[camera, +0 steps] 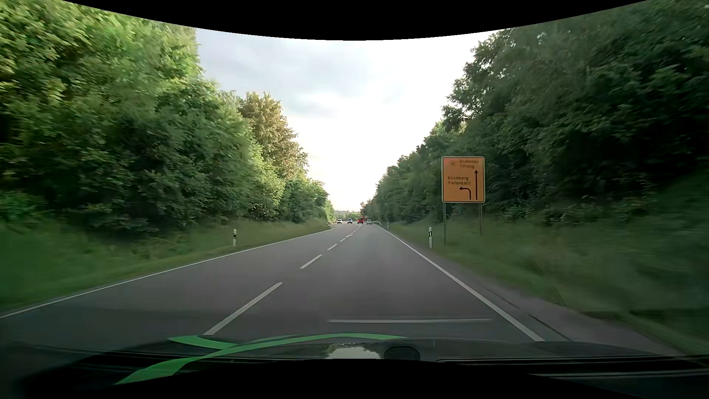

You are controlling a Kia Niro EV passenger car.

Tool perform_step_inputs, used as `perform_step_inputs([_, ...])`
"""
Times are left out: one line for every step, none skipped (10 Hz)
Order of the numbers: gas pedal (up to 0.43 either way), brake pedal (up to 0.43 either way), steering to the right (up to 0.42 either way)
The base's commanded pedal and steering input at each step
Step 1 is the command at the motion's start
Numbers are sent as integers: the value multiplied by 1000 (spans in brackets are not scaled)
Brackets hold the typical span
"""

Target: Follow the waypoints while adhering to traffic rules and regulations

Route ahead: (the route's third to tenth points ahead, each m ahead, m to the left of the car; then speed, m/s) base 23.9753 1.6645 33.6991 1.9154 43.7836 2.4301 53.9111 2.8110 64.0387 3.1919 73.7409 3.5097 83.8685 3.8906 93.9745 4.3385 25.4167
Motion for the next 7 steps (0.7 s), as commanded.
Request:
perform_step_inputs([157, 0, -3])
perform_step_inputs([169, 0, -3])
perform_step_inputs([197, 0, -3])
perform_step_inputs([220, 0, -3])
perform_step_inputs([220, 0, -3])
perform_step_inputs([228, 0, -3])
perform_step_inputs([228, 0, -3])
